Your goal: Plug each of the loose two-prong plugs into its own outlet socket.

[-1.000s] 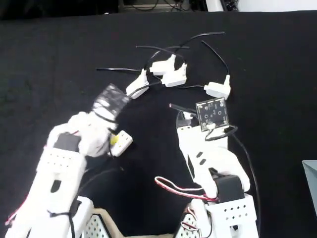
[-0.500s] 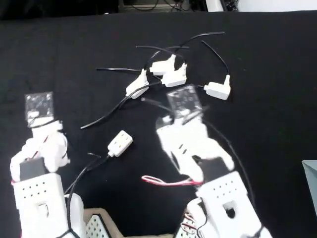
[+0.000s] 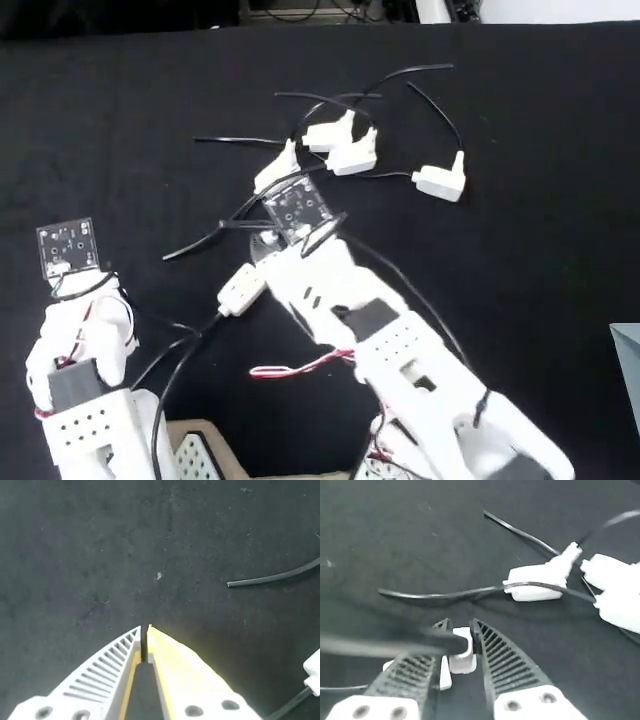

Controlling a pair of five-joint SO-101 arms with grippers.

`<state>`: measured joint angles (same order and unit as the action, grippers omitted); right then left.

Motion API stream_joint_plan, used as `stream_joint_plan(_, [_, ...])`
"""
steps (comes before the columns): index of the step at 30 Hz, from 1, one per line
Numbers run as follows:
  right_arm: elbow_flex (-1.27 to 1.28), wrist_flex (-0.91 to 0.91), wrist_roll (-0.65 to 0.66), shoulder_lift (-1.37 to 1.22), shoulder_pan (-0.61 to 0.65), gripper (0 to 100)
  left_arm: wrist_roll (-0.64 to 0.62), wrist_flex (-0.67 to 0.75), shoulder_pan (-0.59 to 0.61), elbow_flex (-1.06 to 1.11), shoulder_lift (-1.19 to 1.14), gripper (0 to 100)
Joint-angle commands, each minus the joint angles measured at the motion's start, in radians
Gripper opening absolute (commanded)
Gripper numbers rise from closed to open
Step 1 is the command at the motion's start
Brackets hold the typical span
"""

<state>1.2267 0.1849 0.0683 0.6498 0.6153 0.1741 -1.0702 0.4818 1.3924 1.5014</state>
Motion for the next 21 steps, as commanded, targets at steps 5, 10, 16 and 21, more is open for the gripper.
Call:
stream_joint_plan(5, [-0.105,-0.038,0.012,-0.194,0.032,1.2,0.02,-0.005,0.001,-0.005,0.015,4])
stream_joint_plan(10, [-0.105,-0.035,-0.006,-0.194,0.078,1.2,0.021,-0.005,-0.001,-0.005,0.015,4])
stream_joint_plan(16, [-0.105,-0.038,-0.009,-0.191,0.081,1.2,0.021,-0.005,-0.001,-0.005,0.015,4])
stream_joint_plan(21, [-0.105,-0.038,-0.008,-0.205,0.083,1.2,0.021,-0.005,-0.001,-0.005,0.015,4])
